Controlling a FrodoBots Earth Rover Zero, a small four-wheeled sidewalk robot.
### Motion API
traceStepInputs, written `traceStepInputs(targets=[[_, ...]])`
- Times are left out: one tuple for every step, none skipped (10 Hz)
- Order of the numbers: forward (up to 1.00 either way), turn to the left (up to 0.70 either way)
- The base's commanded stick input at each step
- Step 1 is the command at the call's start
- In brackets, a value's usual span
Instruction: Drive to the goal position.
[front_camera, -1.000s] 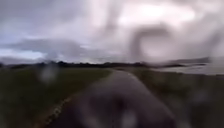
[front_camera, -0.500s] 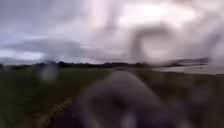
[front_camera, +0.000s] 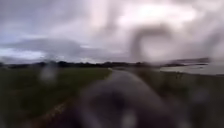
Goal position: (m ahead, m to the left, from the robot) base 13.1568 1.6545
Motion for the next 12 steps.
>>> traceStepInputs(targets=[[0.70,0.00],[0.70,0.00],[0.70,0.00],[0.70,0.00],[0.70,-0.03],[0.70,-0.10],[0.70,-0.14],[0.70,-0.14],[0.70,-0.14],[0.70,-0.14],[0.70,0.00],[0.70,0.00]])
